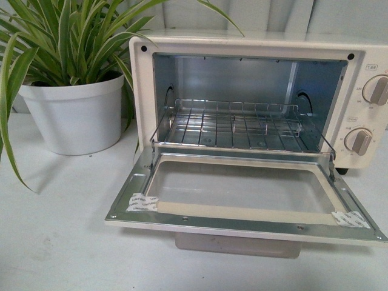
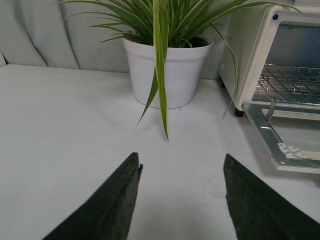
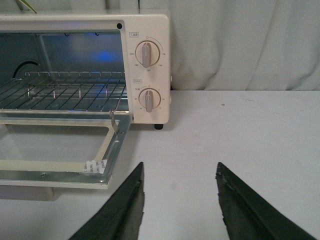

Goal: Open oven

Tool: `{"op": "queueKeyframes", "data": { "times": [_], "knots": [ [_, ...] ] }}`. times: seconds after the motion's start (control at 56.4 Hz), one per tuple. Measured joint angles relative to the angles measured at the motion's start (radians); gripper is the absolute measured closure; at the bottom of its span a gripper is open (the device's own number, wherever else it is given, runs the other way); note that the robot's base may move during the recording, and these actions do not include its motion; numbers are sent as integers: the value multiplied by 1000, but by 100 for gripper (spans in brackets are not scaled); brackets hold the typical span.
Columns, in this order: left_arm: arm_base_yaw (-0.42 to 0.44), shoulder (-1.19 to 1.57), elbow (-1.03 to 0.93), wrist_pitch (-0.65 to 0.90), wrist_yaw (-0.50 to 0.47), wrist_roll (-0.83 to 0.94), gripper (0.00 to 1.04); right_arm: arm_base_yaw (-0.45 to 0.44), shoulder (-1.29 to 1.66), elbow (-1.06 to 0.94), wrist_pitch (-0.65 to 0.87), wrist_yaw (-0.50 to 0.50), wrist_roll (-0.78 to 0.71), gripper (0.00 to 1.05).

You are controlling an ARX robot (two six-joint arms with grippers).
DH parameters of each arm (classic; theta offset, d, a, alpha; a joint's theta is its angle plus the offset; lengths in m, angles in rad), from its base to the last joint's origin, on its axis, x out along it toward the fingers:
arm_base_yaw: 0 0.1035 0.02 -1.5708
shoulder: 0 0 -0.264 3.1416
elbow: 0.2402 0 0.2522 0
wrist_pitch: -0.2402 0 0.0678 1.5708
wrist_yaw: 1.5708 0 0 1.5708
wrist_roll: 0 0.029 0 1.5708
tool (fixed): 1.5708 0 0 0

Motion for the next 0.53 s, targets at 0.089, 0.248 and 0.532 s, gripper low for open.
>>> {"op": "queueKeyframes", "data": {
  "times": [0.089,0.248,0.532],
  "knots": [
    [0,0,0,0,0,0,37,0,0,0,0,0,0,45],
    [0,0,0,0,0,0,8,0,0,0,0,0,0,16],
    [0,0,0,0,0,1,6,0,0,0,0,0,1,9]
  ]
}}
